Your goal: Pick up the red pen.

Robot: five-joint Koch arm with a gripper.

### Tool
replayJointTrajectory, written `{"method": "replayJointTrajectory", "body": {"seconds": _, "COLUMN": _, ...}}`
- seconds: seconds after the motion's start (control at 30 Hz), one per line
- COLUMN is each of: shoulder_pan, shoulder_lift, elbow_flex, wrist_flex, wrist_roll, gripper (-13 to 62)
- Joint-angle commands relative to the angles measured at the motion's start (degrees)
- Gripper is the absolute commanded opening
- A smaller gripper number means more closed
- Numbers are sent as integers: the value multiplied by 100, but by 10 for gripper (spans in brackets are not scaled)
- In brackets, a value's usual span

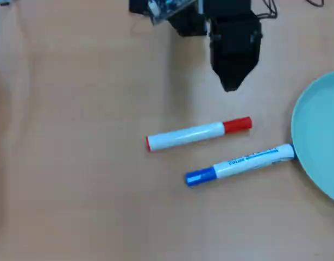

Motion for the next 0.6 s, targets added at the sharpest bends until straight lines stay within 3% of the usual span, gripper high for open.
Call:
{"method": "replayJointTrajectory", "body": {"seconds": 0.0, "shoulder_pan": -475, "shoulder_lift": 1582, "elbow_flex": 1125, "wrist_flex": 158, "wrist_roll": 26, "gripper": -63}}
{"method": "replayJointTrajectory", "body": {"seconds": 0.37, "shoulder_pan": -650, "shoulder_lift": 1582, "elbow_flex": 1116, "wrist_flex": 167, "wrist_roll": -229, "gripper": -48}}
{"method": "replayJointTrajectory", "body": {"seconds": 0.57, "shoulder_pan": -598, "shoulder_lift": 1617, "elbow_flex": 1204, "wrist_flex": 782, "wrist_roll": -984, "gripper": 114}}
